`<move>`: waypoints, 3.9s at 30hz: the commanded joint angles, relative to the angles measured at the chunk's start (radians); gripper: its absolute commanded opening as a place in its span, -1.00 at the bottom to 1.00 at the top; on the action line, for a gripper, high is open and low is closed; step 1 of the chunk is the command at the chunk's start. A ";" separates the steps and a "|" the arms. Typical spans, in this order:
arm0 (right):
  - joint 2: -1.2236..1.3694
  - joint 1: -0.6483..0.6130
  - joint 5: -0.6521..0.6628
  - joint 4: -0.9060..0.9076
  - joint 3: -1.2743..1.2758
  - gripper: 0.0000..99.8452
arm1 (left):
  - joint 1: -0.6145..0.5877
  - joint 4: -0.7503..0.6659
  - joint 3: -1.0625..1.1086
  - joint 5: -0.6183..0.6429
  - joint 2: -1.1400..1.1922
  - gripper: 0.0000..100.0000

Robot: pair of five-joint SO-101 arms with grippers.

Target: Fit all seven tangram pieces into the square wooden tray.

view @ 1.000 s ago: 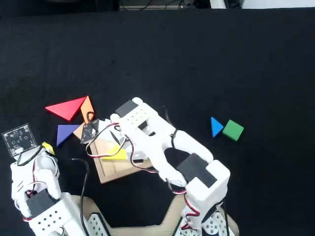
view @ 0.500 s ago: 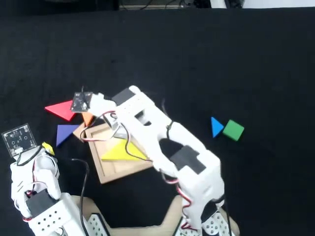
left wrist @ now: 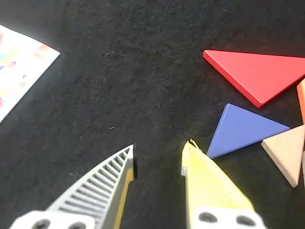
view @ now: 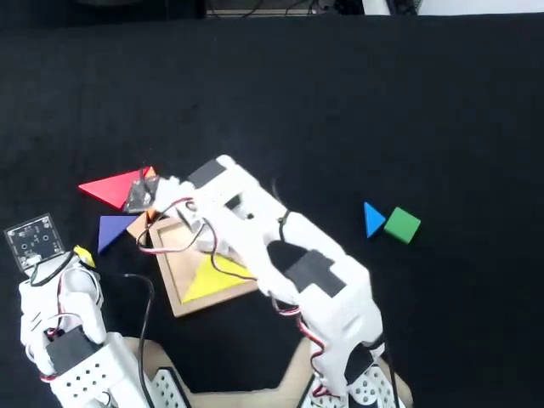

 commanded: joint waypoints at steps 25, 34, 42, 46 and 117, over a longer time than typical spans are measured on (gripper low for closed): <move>-0.081 0.138 -0.548 0.074 -0.084 -0.71 | 0.015 -0.023 -0.005 -0.011 -0.009 -0.66; -0.024 0.164 -0.578 -0.057 0.005 -0.61 | 0.015 -0.023 -0.004 -0.011 -0.009 -0.66; -0.016 0.199 -0.540 -0.072 0.002 -0.98 | 0.015 -0.023 -0.004 -0.011 -0.009 -0.66; -0.015 0.295 -0.539 -0.135 0.004 -0.95 | 0.015 -0.021 -0.004 -0.011 -0.009 -0.66; -1.420 0.582 -0.575 -0.646 1.231 -0.70 | 0.601 0.101 -0.803 -0.052 0.781 -0.58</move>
